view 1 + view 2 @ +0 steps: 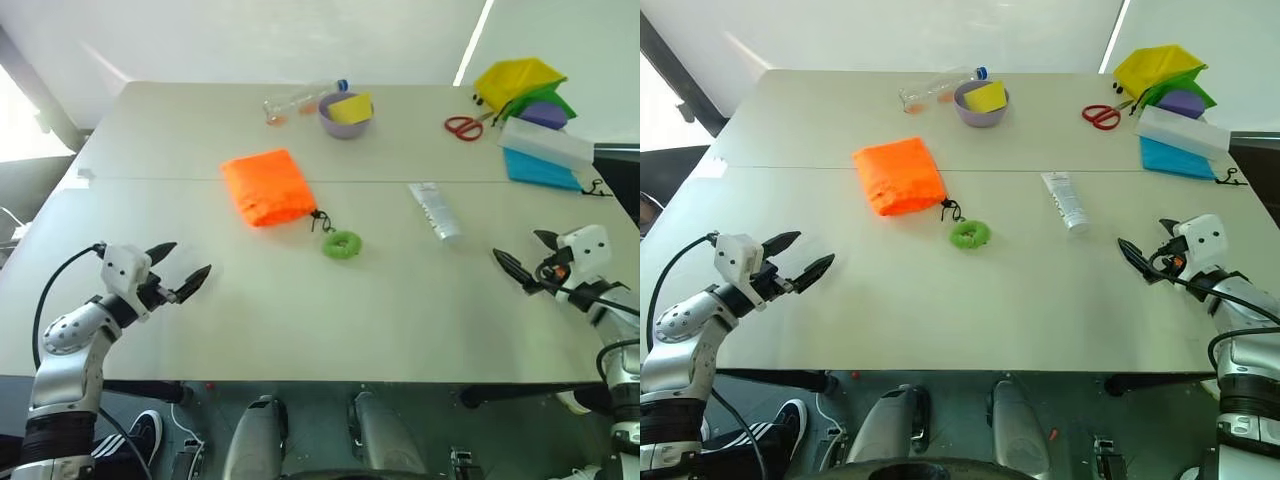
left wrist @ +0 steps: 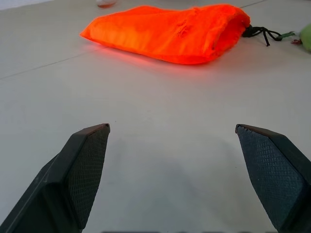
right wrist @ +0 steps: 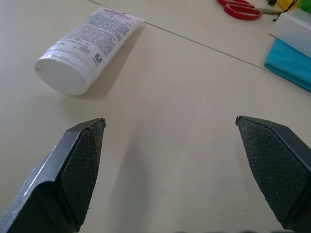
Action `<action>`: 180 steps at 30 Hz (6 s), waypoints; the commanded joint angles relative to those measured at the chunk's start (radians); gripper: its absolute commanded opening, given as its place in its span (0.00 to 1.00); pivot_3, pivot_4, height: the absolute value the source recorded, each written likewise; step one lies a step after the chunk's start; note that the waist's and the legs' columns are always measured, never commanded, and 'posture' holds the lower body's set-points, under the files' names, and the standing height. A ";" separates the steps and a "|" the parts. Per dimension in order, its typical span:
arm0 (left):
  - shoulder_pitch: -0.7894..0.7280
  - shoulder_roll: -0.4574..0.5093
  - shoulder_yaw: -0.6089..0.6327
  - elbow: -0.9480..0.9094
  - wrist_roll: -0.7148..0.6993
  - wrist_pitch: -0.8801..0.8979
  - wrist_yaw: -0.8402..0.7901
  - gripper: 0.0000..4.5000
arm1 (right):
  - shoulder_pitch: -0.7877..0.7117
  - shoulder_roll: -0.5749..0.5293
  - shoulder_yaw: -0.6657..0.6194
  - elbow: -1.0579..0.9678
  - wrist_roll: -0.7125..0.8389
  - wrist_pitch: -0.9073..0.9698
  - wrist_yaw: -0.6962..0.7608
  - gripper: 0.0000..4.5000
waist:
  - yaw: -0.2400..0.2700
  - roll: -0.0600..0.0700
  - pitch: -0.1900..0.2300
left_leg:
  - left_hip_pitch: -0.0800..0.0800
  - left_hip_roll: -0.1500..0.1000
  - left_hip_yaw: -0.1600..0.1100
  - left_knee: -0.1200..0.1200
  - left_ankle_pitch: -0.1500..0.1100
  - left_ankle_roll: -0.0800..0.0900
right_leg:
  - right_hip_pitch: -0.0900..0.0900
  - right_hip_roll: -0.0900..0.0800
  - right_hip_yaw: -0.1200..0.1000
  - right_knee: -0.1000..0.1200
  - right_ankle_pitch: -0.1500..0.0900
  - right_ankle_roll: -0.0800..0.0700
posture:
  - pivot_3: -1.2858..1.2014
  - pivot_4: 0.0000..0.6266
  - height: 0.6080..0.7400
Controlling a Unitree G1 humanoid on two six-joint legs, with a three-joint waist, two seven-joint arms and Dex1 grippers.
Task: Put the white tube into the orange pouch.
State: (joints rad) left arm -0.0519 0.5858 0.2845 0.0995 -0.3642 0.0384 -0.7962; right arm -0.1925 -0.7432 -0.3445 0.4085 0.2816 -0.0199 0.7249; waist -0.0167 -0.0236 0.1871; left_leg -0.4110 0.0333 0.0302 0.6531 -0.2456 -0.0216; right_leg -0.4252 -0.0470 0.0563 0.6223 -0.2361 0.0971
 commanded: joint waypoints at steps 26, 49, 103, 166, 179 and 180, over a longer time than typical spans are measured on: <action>-0.157 -0.012 -0.084 -0.203 0.042 0.108 0.129 0.99 | -0.021 0.021 0.015 -0.102 0.047 -0.012 0.027 1.00 | -0.001 0.000 0.000 | 0.001 -0.001 0.001 -0.002 0.000 0.000 | 0.001 0.002 0.000 -0.001 0.001 0.001 | 0.52 0.24 1.00; -0.460 -0.180 -0.360 0.245 0.449 -0.175 0.371 0.99 | 0.037 0.229 0.378 -0.705 0.073 0.234 0.020 1.00 | 0.005 0.000 -0.001 | 0.001 -0.001 0.000 0.001 0.000 0.000 | 0.002 0.002 0.000 0.003 0.003 0.005 | 0.52 0.24 1.00; -0.247 -0.174 -0.341 -0.159 0.331 0.106 0.261 0.02 | -0.174 0.162 0.176 -0.454 -0.018 0.531 -0.256 1.00 | 0.000 0.000 0.000 | 0.001 -0.001 -0.001 0.010 0.000 0.000 | 0.003 0.002 0.000 0.009 0.001 0.001 | 0.52 0.24 1.00; -0.246 -0.179 -0.342 -0.210 0.321 0.140 0.270 0.00 | -0.132 0.301 0.513 -0.683 0.016 0.667 -0.147 0.40 | 0.000 -0.001 0.000 | -0.001 -0.001 -0.002 0.009 0.000 0.000 | 0.001 0.002 -0.001 0.007 0.000 0.002 | 0.52 0.24 1.00; -0.254 -0.187 -0.349 -0.205 0.324 0.140 0.269 0.00 | -0.137 0.301 0.565 -0.707 -0.080 0.686 -0.181 0.40 | 0.000 -0.001 0.000 | -0.001 -0.001 -0.002 0.009 0.000 0.000 | 0.001 0.002 -0.001 0.008 0.000 0.002 | 0.52 0.24 1.00; -0.253 -0.186 -0.349 -0.205 0.324 0.139 0.268 0.00 | -0.147 0.312 0.568 -0.696 -0.091 0.684 -0.196 0.40 | 0.000 -0.001 0.000 | -0.001 -0.001 -0.002 0.009 0.000 0.000 | 0.001 0.002 -0.001 0.008 0.000 0.001 | 0.52 0.24 1.00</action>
State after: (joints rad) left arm -0.2896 0.4006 -0.0646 -0.0646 -0.0329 0.1878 -0.5261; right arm -0.3196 -0.4393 0.2352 -0.2600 0.2006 0.6711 0.5424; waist -0.0166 -0.0245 0.1867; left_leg -0.4123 0.0324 0.0281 0.6625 -0.2455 -0.0216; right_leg -0.4246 -0.0453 0.0555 0.6300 -0.2360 0.0986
